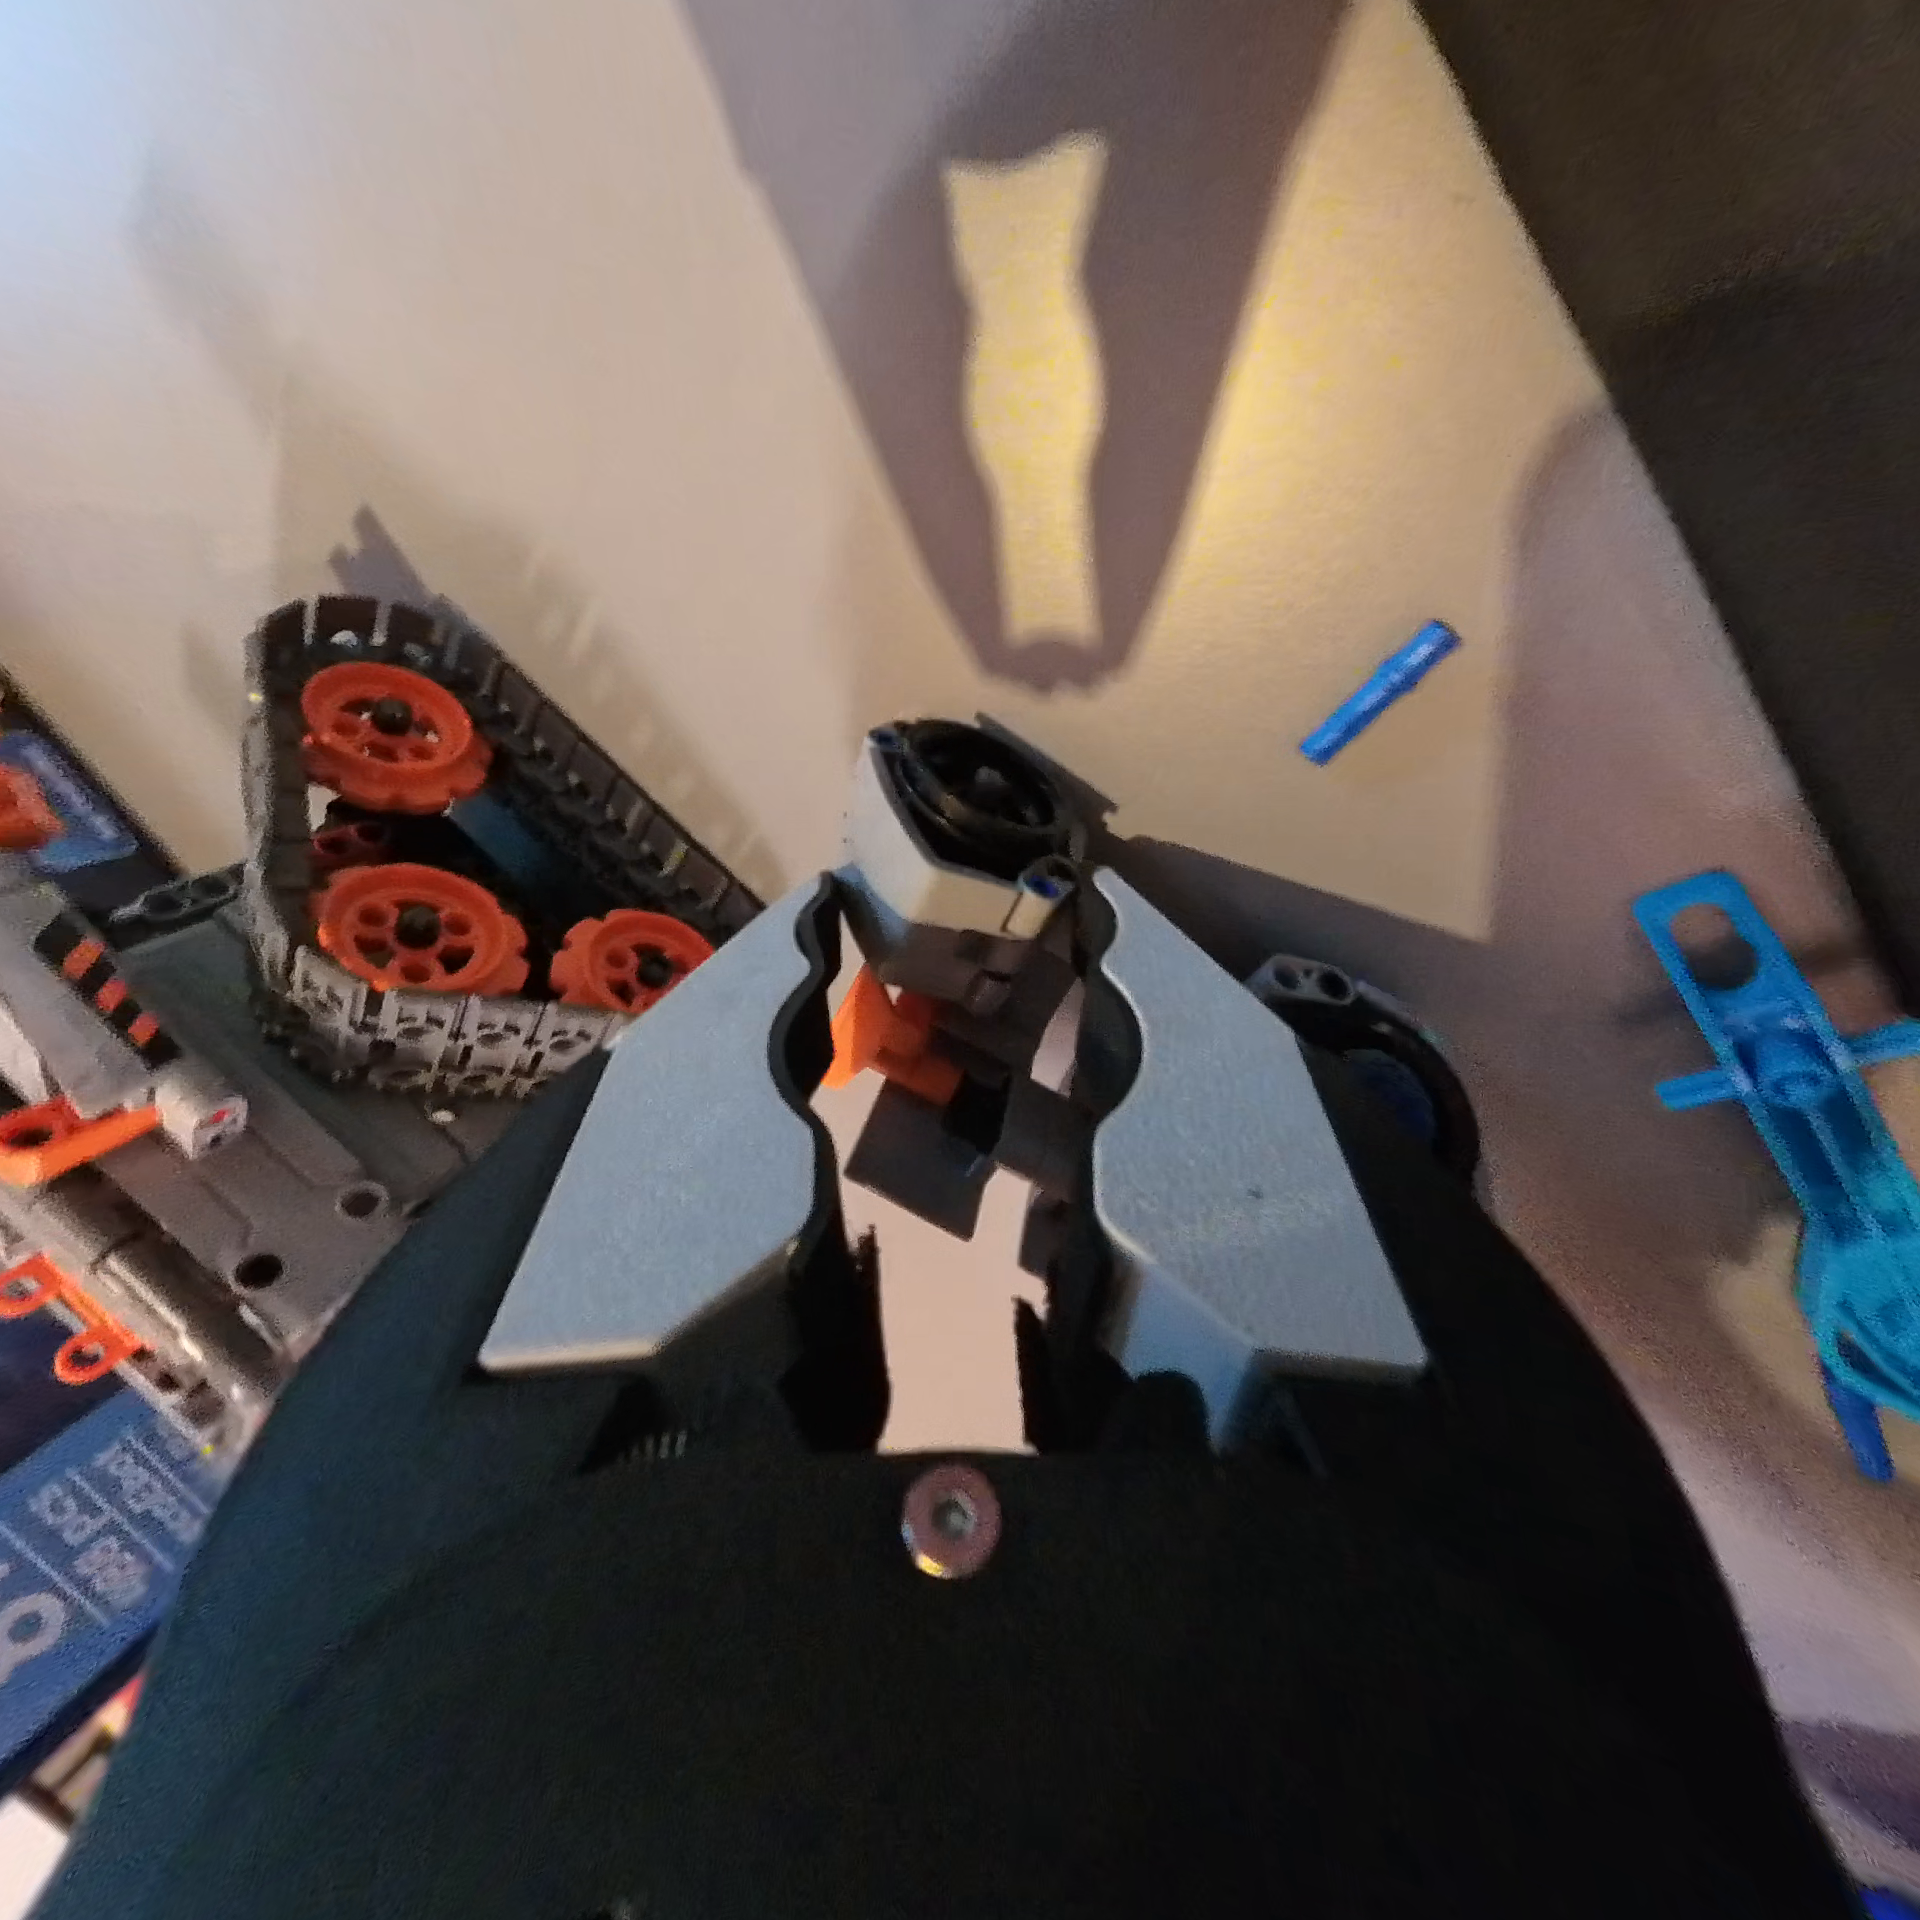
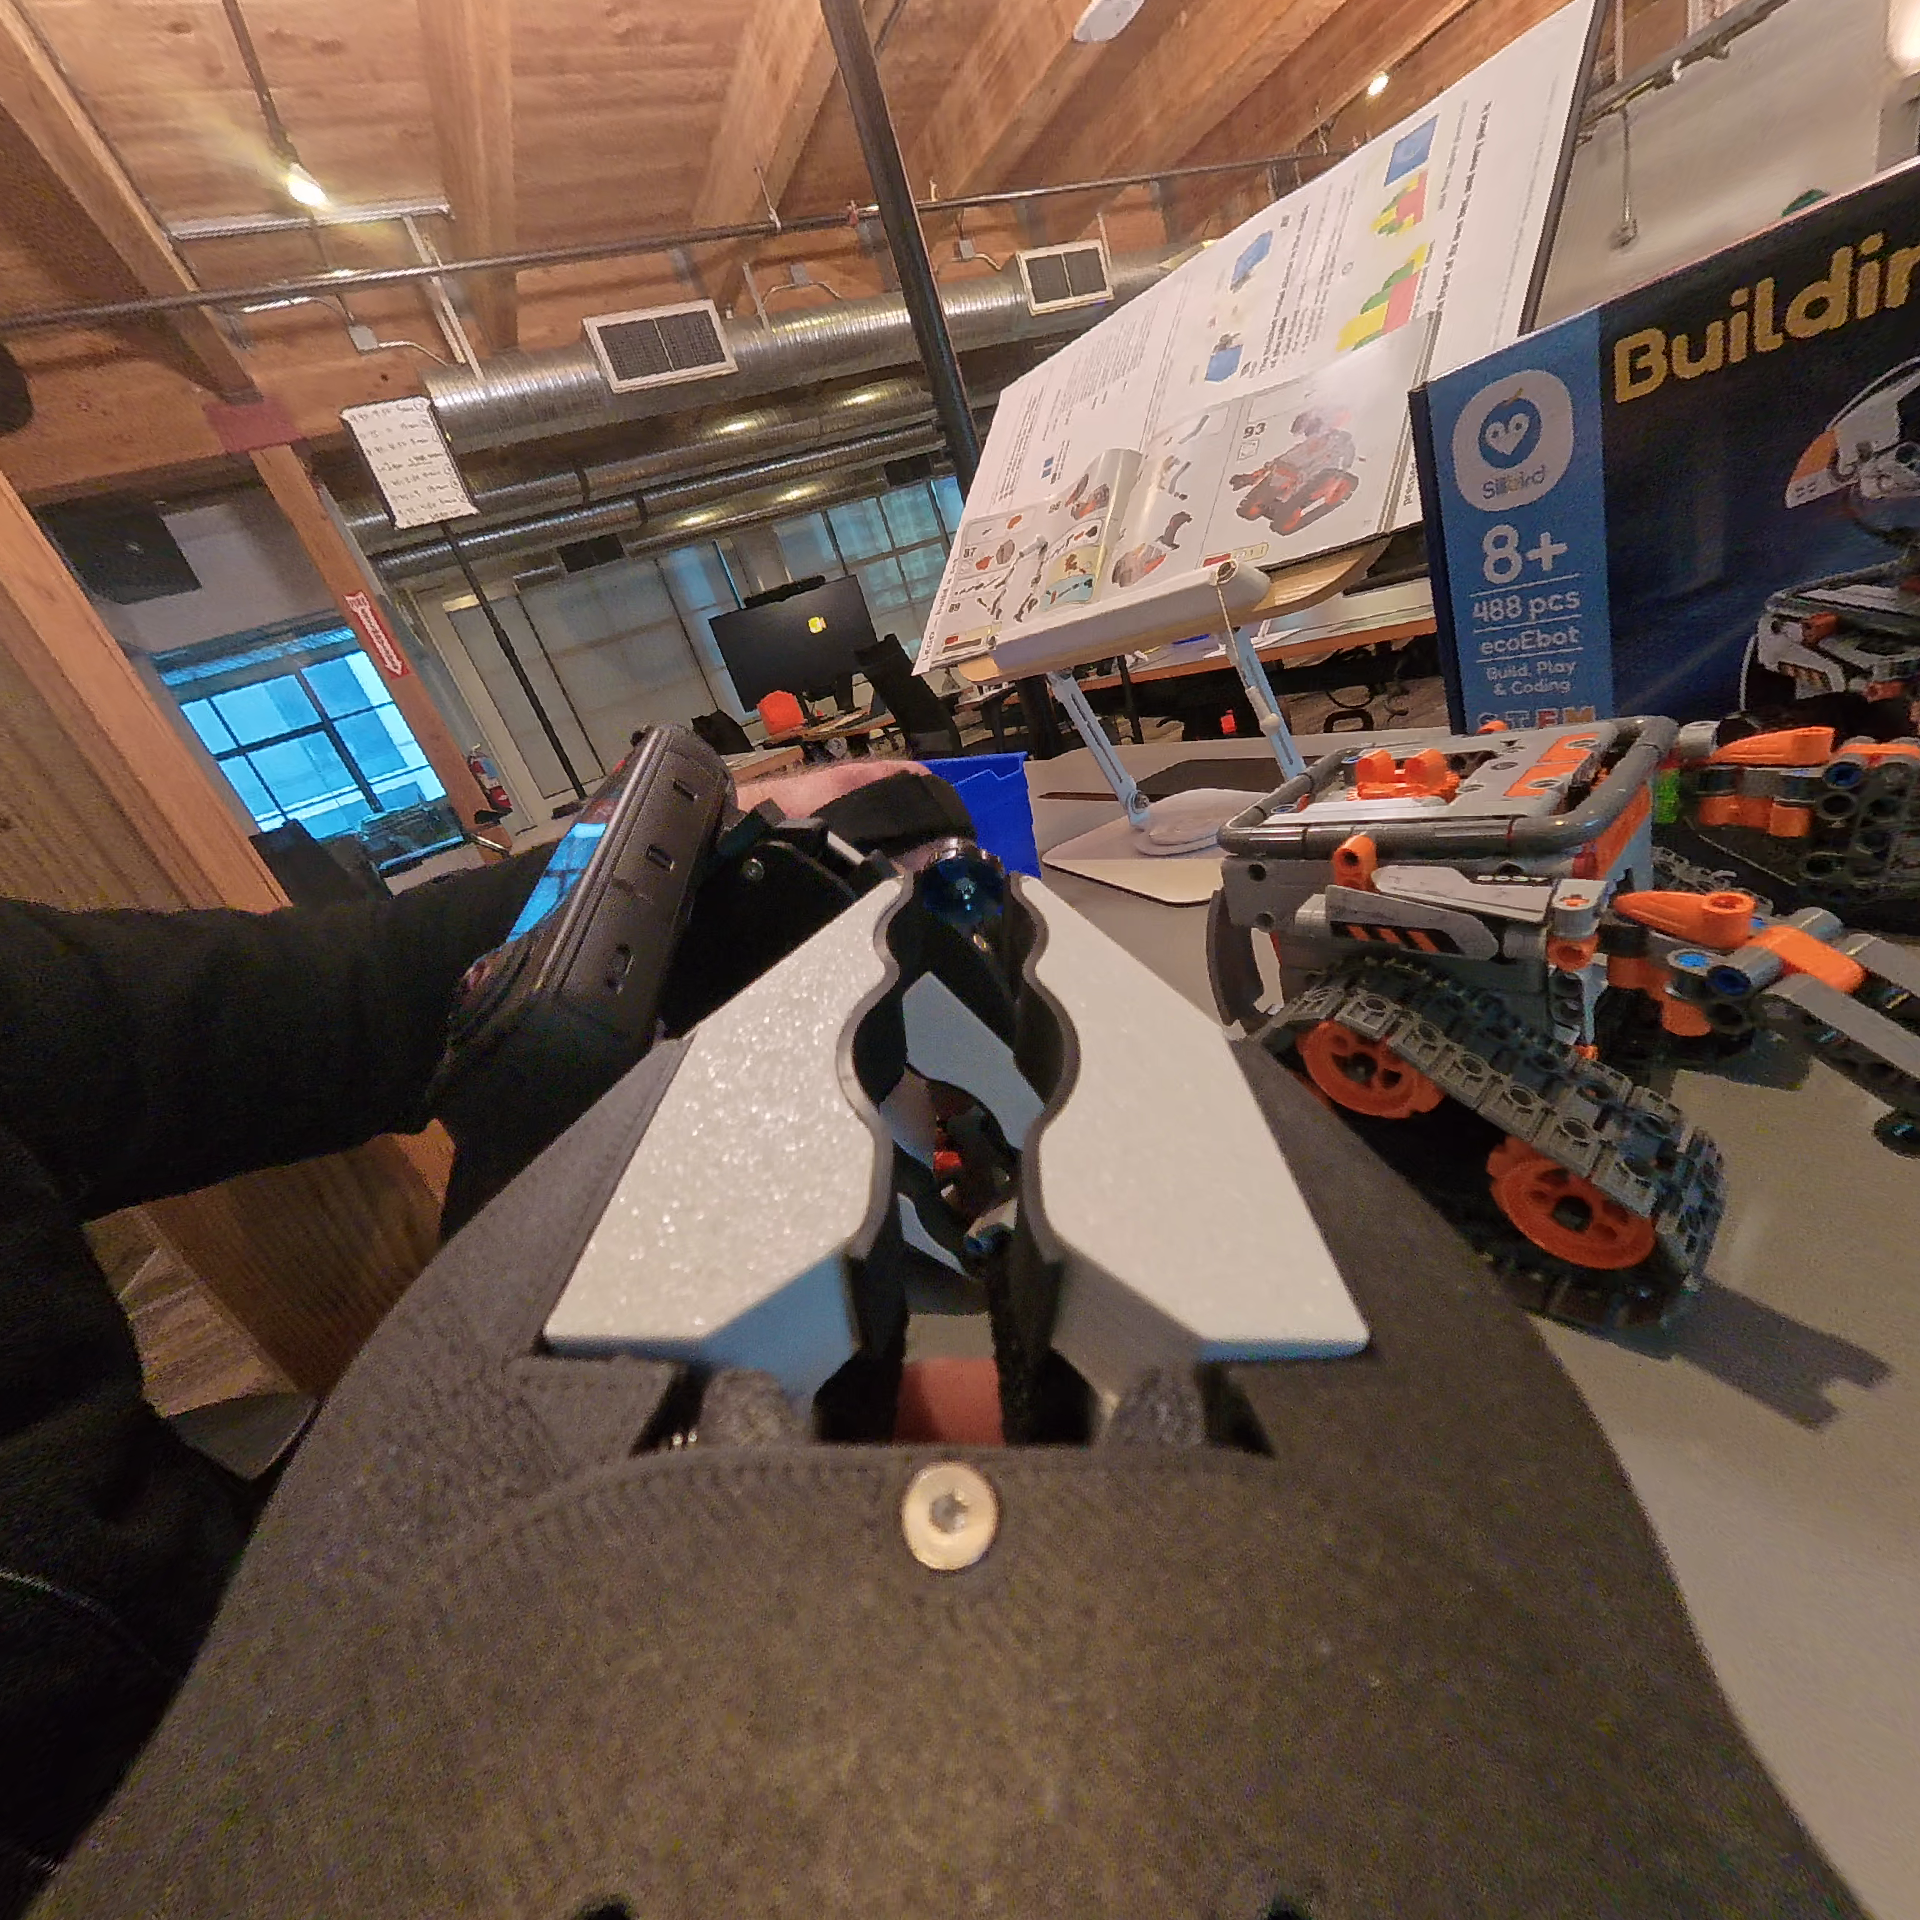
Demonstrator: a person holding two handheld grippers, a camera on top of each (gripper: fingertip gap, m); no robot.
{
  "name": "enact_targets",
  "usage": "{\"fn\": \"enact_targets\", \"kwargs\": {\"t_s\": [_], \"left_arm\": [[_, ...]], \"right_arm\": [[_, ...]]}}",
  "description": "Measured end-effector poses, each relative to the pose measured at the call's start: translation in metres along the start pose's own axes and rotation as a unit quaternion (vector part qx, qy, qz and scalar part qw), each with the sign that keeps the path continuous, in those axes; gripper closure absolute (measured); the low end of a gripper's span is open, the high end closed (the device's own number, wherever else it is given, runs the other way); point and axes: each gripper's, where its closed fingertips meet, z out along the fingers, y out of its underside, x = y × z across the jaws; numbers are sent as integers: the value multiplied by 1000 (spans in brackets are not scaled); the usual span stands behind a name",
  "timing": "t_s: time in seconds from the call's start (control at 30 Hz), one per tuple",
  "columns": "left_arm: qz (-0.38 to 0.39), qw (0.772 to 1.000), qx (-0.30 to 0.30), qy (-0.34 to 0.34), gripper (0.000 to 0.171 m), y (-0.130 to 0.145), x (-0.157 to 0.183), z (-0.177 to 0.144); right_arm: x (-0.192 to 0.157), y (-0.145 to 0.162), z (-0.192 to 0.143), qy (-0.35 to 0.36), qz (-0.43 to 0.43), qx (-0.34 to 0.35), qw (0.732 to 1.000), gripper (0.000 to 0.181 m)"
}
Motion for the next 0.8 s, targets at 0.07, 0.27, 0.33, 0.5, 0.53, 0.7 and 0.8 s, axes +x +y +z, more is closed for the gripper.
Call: {"fn": "enact_targets", "kwargs": {"t_s": [0.07, 0.27, 0.33, 0.5, 0.53, 0.7, 0.8], "left_arm": [[-41, 999, 23, -11, 130, 0, -3, -2], [-215, 967, 122, -58, 130, 3, -11, -25], [-262, 951, 141, -86, 131, 10, -13, -31], [-299, 930, 155, -148, 131, 19, -12, -44], [-298, 927, 157, -162, 131, 19, -13, -46], [-270, 927, 164, -202, 131, 10, -10, -49], [-256, 929, 161, -215, 131, 4, -10, -48]], "right_arm": [[1, 0, -1, 9, -13, -5, 1000, 169], [1, 25, 1, 46, -118, -97, 987, 169], [-2, 38, 4, 45, -150, -135, 978, 169], [-6, 67, 15, 46, -215, -215, 952, 168], [-6, 73, 17, 49, -227, -228, 946, 168], [-3, 90, 22, 61, -263, -273, 923, 168], [-2, 94, 24, 63, -272, -281, 918, 168]]}}
